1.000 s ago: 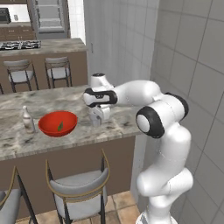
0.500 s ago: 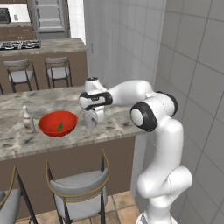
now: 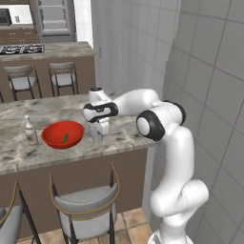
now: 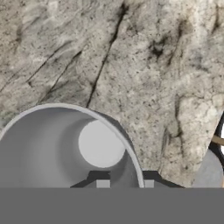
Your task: There is a bowl on the dining counter. Grab a lemon wedge from the fridge and place it in the bowl. Then get the liquor bottle and glass cup from the cabinet and place them next to the bowl.
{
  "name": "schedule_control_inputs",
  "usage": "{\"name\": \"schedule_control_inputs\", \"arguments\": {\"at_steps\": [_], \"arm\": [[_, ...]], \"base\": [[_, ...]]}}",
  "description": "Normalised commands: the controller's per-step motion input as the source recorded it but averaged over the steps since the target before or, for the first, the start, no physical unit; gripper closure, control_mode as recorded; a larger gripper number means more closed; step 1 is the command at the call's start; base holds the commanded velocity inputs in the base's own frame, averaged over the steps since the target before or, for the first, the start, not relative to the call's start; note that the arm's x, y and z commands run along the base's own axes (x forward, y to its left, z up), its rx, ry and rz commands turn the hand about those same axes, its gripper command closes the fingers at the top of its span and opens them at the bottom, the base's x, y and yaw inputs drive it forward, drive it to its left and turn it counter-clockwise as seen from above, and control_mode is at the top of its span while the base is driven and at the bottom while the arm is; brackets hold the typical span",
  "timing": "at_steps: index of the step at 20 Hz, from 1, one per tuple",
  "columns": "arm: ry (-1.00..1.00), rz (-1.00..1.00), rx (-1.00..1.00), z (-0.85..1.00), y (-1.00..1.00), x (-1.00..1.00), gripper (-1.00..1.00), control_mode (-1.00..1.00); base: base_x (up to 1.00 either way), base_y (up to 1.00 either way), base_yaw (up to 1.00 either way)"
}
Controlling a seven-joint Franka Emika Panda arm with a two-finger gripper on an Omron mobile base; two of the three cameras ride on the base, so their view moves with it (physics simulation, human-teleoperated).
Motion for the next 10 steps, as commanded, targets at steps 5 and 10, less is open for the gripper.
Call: {"name": "schedule_control_inputs", "arguments": {"at_steps": [5, 10], "arm": [[-0.09, 0.0, 0.0, -0.27, 0.11, 0.11, 1.0, -1.0], [-0.11, 0.0, -0.01, -0.28, 0.04, -0.03, -1.0, -1.0]], "base": [[0.0, 0.0, 0.0], [0.0, 0.0, 0.0]]}}
